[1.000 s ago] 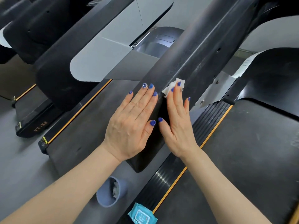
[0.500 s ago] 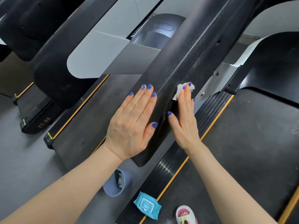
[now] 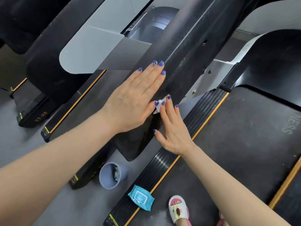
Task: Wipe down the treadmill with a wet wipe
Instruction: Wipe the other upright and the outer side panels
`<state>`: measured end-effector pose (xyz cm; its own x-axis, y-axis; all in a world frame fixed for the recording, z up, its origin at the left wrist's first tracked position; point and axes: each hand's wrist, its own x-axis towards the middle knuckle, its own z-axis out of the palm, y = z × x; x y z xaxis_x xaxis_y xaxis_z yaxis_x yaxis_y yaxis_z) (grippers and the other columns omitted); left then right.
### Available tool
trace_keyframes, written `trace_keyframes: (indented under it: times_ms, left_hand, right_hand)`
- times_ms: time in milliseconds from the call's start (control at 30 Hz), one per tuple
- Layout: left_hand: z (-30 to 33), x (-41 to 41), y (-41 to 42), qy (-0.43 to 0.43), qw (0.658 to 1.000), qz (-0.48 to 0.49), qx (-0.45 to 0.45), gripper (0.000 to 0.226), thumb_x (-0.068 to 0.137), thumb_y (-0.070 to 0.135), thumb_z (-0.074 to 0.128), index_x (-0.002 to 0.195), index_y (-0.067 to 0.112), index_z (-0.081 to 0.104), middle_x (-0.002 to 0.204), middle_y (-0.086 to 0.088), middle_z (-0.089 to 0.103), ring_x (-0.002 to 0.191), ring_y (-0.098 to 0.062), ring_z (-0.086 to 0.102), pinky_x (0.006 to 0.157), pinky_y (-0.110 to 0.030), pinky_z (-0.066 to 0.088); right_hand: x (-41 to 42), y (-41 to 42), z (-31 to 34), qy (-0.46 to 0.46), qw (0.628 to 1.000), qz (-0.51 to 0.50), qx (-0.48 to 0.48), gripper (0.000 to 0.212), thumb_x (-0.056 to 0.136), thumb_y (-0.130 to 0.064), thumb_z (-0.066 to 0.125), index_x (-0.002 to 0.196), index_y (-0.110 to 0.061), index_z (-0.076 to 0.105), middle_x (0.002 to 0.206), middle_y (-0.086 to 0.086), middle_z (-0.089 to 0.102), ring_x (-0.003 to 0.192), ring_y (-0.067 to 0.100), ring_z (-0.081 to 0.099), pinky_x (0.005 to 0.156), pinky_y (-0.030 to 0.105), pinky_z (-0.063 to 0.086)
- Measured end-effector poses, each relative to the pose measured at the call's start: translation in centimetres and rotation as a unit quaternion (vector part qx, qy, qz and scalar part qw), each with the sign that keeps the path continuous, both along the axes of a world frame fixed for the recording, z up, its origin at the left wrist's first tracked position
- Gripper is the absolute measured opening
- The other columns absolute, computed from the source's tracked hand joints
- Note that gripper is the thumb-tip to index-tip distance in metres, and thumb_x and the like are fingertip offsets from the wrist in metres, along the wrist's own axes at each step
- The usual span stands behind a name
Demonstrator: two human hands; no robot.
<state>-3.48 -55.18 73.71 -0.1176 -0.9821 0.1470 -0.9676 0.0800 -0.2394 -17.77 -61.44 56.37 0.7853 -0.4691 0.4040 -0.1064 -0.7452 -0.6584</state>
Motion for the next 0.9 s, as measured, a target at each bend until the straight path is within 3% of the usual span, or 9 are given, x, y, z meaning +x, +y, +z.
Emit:
trace_keyframes:
  times_ms: [100,200,333,433,567,700,900]
  left_hand:
    - [-0.3,0.3,-1.5,0.015,0.998,0.055,0.026,0.068,0.103,0.032,0.039,0.159,-0.001,0.017,0.167,-0.019,0.011,0.156,-0.030,0.008,0.127,-0.041,0.012]
    - [-0.7,0.2,-1.3,-0.009,0.997,0.067,0.029,0.070,0.103,0.033,0.041,0.158,-0.003,0.015,0.167,-0.021,0.010,0.156,-0.032,0.007,0.127,-0.041,0.011]
    - [-0.6,0.0,-1.6,-0.030,0.996,0.078,0.039,0.071,0.104,0.032,0.043,0.158,-0.005,0.014,0.166,-0.023,0.009,0.156,-0.034,0.007,0.127,-0.044,0.013]
    - [-1.0,0.2,-1.3,-0.044,0.995,0.085,0.038,0.072,0.104,0.031,0.046,0.158,-0.004,0.014,0.166,-0.023,0.010,0.156,-0.033,0.007,0.126,-0.046,0.016]
    - [-2.5,1.6,-1.2,-0.062,0.985,0.143,0.067,0.081,0.102,0.045,0.045,0.162,0.010,0.002,0.170,-0.011,0.004,0.157,-0.026,0.005,0.124,-0.047,0.020]
    - [-2.7,2.2,-1.4,-0.081,0.982,0.150,0.082,0.084,0.101,0.050,0.041,0.162,0.015,-0.005,0.170,-0.006,-0.003,0.157,-0.023,0.001,0.124,-0.046,0.020]
    - [-3.0,2.0,-1.1,-0.070,0.983,0.153,0.078,0.084,0.101,0.051,0.040,0.162,0.016,-0.006,0.170,-0.004,-0.004,0.157,-0.021,0.000,0.124,-0.045,0.020]
  right_hand:
    - [-0.5,-2.5,-2.9,0.026,0.992,0.037,-0.116,0.078,0.099,-0.044,0.038,0.160,-0.008,0.004,0.166,0.007,-0.008,0.156,0.023,-0.007,0.126,0.044,-0.001]
    - [-0.7,-4.7,-6.8,0.010,0.981,0.064,-0.183,0.076,0.101,-0.043,0.031,0.161,-0.013,-0.006,0.168,0.004,-0.012,0.156,0.022,-0.004,0.126,0.046,0.001]
    - [-0.2,-6.0,-9.3,-0.025,0.971,0.064,-0.229,0.068,0.106,-0.042,0.021,0.160,-0.014,-0.010,0.169,0.007,-0.004,0.155,0.027,0.005,0.125,0.044,-0.003]
    - [1.8,-6.0,-8.2,-0.102,0.962,0.066,-0.246,0.066,0.107,-0.042,0.019,0.160,-0.013,-0.008,0.169,0.004,-0.012,0.156,0.024,-0.004,0.125,0.043,-0.008]
    - [2.8,-7.4,-10.2,-0.124,0.939,0.076,-0.311,0.063,0.108,-0.039,0.018,0.161,-0.009,0.000,0.168,0.007,-0.001,0.156,0.025,-0.001,0.125,0.047,-0.008]
    - [1.3,-9.6,-13.4,-0.080,0.940,0.068,-0.323,0.063,0.109,-0.042,0.014,0.161,-0.013,-0.007,0.169,0.003,-0.007,0.156,0.022,-0.007,0.124,0.046,-0.011]
    - [3.9,-9.2,-8.3,-0.147,0.939,0.070,-0.304,0.064,0.108,-0.045,0.017,0.161,-0.015,-0.003,0.169,0.002,-0.009,0.156,0.022,-0.005,0.125,0.046,-0.009]
